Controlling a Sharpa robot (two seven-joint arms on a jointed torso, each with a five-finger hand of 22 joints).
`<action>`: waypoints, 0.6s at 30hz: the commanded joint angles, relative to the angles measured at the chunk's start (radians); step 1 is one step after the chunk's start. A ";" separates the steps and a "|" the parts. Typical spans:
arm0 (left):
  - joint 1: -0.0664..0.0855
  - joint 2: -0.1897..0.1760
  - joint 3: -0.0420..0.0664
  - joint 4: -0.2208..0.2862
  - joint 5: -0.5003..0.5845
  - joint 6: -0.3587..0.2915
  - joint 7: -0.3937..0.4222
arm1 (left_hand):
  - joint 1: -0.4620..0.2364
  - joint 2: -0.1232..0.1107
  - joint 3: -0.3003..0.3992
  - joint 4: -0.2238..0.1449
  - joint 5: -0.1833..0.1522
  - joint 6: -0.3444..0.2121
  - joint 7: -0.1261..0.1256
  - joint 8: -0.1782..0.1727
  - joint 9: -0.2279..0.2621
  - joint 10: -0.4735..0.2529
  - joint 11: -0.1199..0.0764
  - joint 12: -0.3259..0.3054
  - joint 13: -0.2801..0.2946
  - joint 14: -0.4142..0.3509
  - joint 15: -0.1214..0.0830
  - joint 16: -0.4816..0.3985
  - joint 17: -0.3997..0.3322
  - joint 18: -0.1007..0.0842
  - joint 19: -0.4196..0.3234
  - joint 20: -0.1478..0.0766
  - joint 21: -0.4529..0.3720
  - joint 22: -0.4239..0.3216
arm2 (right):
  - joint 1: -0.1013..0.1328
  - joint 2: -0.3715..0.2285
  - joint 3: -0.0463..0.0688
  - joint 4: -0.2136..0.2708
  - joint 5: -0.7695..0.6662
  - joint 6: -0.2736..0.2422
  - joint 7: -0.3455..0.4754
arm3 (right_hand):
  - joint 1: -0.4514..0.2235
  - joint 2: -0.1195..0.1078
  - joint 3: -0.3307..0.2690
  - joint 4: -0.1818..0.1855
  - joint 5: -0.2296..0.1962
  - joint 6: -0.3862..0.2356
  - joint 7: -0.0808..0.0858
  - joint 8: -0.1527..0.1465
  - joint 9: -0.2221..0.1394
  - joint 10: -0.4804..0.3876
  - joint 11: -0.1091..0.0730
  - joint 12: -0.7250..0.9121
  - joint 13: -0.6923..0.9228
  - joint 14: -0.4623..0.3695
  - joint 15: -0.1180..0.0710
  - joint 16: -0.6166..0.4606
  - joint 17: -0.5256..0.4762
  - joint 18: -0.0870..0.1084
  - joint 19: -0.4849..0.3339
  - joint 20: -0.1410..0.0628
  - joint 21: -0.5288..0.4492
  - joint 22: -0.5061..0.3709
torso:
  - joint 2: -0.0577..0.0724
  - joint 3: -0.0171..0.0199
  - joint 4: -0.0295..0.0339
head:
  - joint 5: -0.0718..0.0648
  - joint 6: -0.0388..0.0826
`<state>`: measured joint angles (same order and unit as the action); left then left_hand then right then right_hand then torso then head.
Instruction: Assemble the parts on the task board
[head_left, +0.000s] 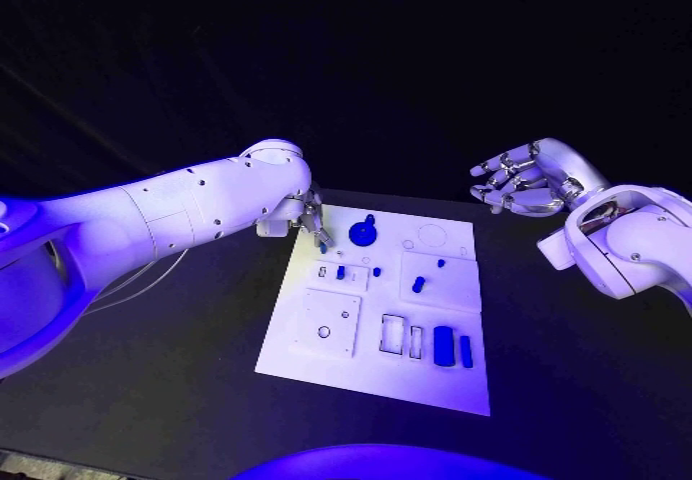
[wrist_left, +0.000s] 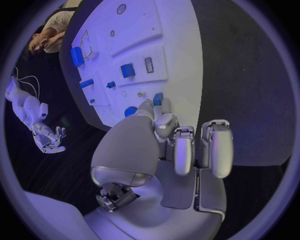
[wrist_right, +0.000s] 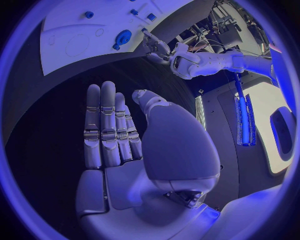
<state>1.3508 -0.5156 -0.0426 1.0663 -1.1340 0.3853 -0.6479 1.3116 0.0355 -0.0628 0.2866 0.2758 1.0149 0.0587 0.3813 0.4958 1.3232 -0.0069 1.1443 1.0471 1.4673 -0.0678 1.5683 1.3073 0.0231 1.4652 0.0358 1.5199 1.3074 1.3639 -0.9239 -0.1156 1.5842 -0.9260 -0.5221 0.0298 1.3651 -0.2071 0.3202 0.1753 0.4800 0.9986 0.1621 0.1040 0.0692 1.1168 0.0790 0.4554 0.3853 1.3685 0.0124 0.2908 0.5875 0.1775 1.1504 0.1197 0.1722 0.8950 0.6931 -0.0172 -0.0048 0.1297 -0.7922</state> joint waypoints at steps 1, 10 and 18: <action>0.000 0.003 0.001 0.000 0.008 0.011 0.001 | 0.018 0.000 0.012 -0.001 0.004 0.007 0.000 -0.007 0.002 -0.001 -0.006 -0.004 -0.001 0.103 -0.001 0.002 0.264 -0.005 0.061 0.004 -0.003 0.214 | -0.001 0.001 0.000 0.001 -0.014 0.005 0.009 | -0.002 -0.004 0.000 -0.005 0.006 -0.008 0.003 -0.003 0.000 0.004 0.001 -0.004 -0.001 0.008 -0.001 -0.006 0.000 0.004 0.006 0.002 -0.006 -0.001 | 0.000 0.0002 -0.0008 | 0.001 -0.001; 0.000 0.003 0.001 -0.002 0.019 0.012 0.007 | 0.142 0.006 0.129 -0.033 0.012 0.001 -0.004 -0.030 0.006 -0.009 -0.012 -0.026 -0.013 0.103 -0.007 0.002 0.264 -0.005 0.059 0.000 -0.005 0.213 | -0.001 0.000 0.000 0.002 -0.014 0.005 0.009 | -0.002 -0.004 0.000 -0.005 0.006 -0.008 0.003 -0.003 0.000 0.004 0.001 -0.004 -0.001 0.008 -0.001 -0.006 0.000 0.004 0.006 0.002 -0.006 -0.001 | 0.000 0.0004 0.0003 | 0.003 -0.004; 0.000 0.002 0.001 -0.004 0.051 0.008 0.011 | 0.208 -0.064 0.375 -0.068 0.011 -0.007 0.016 -0.050 0.021 -0.017 0.001 -0.065 -0.040 0.103 0.006 0.002 0.264 -0.004 0.057 0.004 -0.007 0.212 | -0.001 -0.001 0.000 0.002 -0.014 0.005 0.009 | -0.002 -0.004 0.000 -0.006 0.007 -0.008 0.003 -0.003 0.000 0.004 0.001 -0.004 -0.002 0.008 -0.001 -0.006 0.000 0.004 0.006 0.002 -0.006 -0.002 | -0.001 0.0004 0.0003 | 0.006 -0.004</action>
<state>1.3510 -0.5155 -0.0423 1.0615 -1.1114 0.3858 -0.6453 1.5061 -0.0151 0.2177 0.2942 0.2803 1.0076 0.0700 0.3341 0.4987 1.3105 -0.0087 1.0832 1.0071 1.4671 -0.0672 1.5683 1.3080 0.0231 1.4652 0.0358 1.5161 1.3073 1.3639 -0.9248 -0.1156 1.5850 -0.9282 -0.5221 0.0303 1.3651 -0.2071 0.3202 0.1753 0.4826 0.9956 0.1651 0.1040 0.0692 1.1168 0.0790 0.4554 0.3848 1.3685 0.0125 0.2899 0.5876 0.1775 1.1504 0.1198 0.1722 0.8950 0.6927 -0.0168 -0.0048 0.1342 -0.7959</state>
